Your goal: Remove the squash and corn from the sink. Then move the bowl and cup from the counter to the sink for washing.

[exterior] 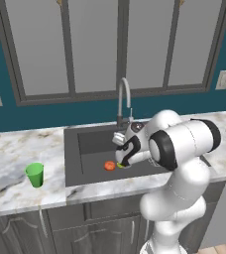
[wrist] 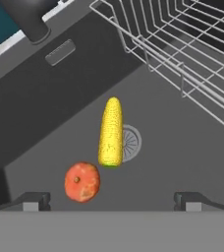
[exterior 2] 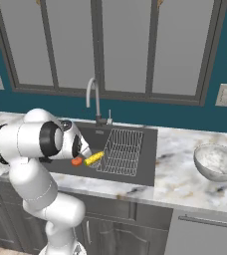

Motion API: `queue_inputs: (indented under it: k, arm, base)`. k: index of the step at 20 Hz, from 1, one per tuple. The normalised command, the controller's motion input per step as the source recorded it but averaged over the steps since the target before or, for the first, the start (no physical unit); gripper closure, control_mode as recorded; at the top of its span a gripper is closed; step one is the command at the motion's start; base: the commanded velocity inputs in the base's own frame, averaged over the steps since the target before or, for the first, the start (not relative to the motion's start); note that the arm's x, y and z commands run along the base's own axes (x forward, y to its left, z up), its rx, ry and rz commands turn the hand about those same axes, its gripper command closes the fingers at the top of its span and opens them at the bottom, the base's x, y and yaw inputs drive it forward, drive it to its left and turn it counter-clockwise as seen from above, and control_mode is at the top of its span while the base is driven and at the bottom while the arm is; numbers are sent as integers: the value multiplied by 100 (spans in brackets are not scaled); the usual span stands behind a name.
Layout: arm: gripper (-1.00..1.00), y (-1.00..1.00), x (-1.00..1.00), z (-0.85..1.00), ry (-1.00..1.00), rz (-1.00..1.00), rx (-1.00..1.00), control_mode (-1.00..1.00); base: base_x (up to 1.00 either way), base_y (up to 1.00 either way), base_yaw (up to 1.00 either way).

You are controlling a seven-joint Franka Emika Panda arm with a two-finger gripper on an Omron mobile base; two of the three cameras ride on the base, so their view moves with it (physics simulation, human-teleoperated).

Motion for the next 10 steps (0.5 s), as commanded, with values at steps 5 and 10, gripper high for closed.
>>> queue_inputs:
  k: [5, 10]
  arm:
    - [-100, 0, 13, -17, 0, 0, 0, -100]
    - [-100, 0, 13, -17, 0, 0, 0, -100]
  base:
    - [0, 0, 0]
    - [0, 0, 0]
